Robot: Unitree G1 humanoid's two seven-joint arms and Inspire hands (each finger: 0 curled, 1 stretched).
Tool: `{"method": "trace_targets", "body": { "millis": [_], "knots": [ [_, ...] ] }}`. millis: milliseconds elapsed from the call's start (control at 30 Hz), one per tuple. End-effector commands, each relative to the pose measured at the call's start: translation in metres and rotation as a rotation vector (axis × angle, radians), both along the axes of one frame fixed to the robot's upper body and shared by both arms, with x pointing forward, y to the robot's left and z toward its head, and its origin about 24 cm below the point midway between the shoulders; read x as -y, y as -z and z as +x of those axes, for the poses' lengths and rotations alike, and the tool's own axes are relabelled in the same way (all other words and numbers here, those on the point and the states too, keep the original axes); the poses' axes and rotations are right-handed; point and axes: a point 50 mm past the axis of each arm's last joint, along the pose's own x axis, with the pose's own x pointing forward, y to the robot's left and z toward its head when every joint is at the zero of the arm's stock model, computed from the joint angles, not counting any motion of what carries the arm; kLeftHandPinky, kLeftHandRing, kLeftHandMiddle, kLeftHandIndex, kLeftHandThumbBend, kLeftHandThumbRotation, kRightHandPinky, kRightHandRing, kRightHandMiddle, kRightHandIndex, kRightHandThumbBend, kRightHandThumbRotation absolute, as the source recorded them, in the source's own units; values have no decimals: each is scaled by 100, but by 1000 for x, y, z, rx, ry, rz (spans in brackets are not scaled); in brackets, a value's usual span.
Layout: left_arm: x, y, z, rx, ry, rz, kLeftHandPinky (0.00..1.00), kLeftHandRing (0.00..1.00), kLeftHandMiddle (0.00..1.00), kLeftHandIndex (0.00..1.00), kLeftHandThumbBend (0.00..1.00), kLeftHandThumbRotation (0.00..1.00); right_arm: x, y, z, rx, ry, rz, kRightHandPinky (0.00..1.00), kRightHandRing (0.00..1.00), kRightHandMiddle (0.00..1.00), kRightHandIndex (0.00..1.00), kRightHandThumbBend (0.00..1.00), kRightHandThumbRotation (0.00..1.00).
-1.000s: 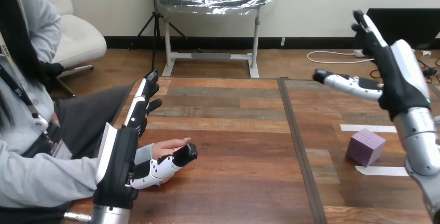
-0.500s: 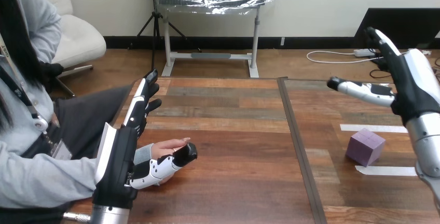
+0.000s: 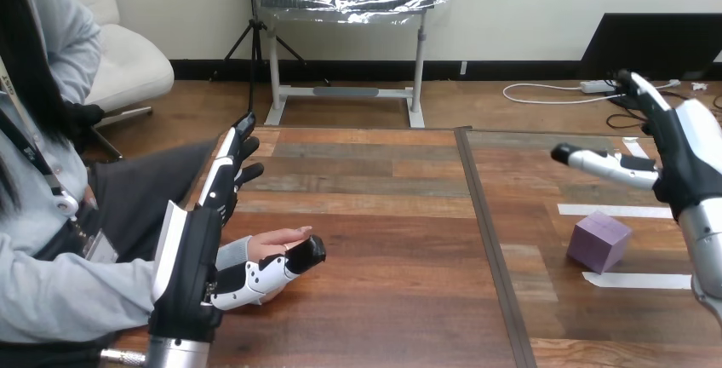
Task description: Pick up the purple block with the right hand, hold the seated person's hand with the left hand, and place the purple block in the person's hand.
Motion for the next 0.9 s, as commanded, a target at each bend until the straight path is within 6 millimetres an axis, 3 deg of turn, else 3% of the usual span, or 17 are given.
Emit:
{"method": "trace_targets", "body": {
  "millis": [0, 867],
  "knots": [
    [1, -16, 8, 83, 11, 1, 86, 94, 96, 95, 100, 57, 2, -33, 16, 84, -6, -35, 86, 94, 94, 93, 100, 51],
    [-1, -16, 5, 82, 13, 0, 87, 94, 96, 95, 100, 57, 14, -8, 8, -104, 56, -56, 88, 96, 95, 95, 100, 50]
  ]
}}
